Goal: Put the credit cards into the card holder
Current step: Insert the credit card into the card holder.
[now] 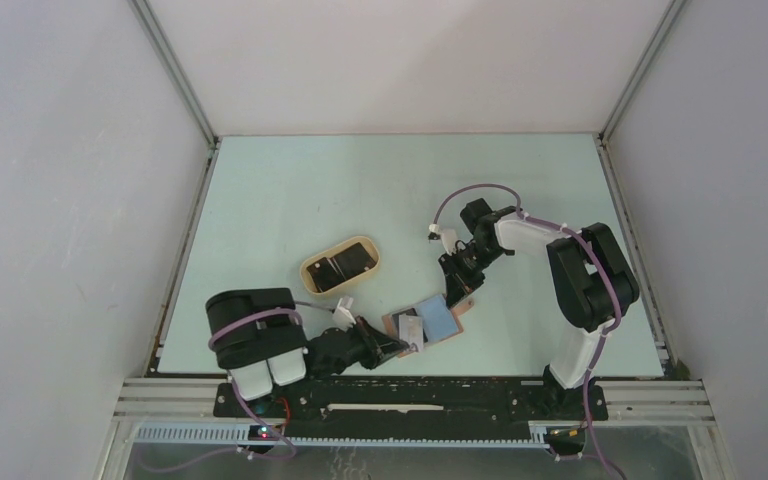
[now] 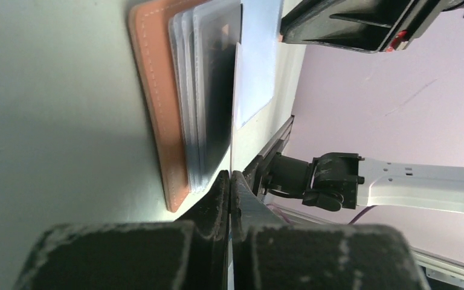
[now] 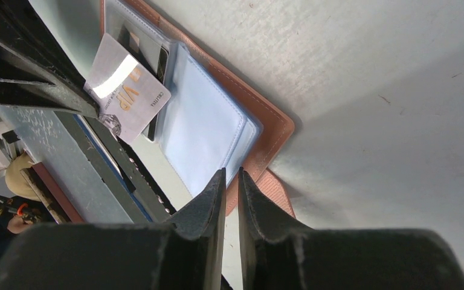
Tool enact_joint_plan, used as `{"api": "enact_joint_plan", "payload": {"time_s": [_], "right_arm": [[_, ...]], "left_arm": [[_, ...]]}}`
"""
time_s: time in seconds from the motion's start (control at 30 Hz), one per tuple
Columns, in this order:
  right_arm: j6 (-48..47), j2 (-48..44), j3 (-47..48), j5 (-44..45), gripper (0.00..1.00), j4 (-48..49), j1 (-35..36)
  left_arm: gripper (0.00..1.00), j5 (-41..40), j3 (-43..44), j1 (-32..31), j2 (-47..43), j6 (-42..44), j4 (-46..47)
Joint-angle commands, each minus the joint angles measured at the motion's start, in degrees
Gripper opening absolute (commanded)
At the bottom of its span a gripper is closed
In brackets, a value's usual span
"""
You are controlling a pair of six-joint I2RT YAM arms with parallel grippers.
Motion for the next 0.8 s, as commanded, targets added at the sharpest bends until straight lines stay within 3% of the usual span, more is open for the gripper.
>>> {"api": "enact_joint_plan", "payload": {"time_s": [0.0,0.17,0.23,0.57,0.77], "right_arm": [[1.01,0.3,1.94,0.0,0.2,-0.46,-0.08],[1.01,0.13,1.89,-0.08,0.2,-0.39,-0.08],[1.01,0.06,1.92,-0.09,0.2,-0.46,0.05],[1.06,-0.23,1.88,0.0,0.2,-0.35,0.23],[1.1,-0.23,1.88,0.23,0.2,-0.28,0.55]], "left_arm": [[0.0,-1.6,2.28,-0.84,-7.77,-0.43,-13.46],[0.0,-3.31,8.12,-0.89,-19.11,2.93,-38.71],[0.0,-3.72,10.06,-0.82,-21.61,3.54,-44.31],[0.0,-5.75,11.63,-0.89,-29.56,4.02,-56.58],[0.0,-4.06,12.8,-0.83,-27.58,4.13,-56.0]]}}
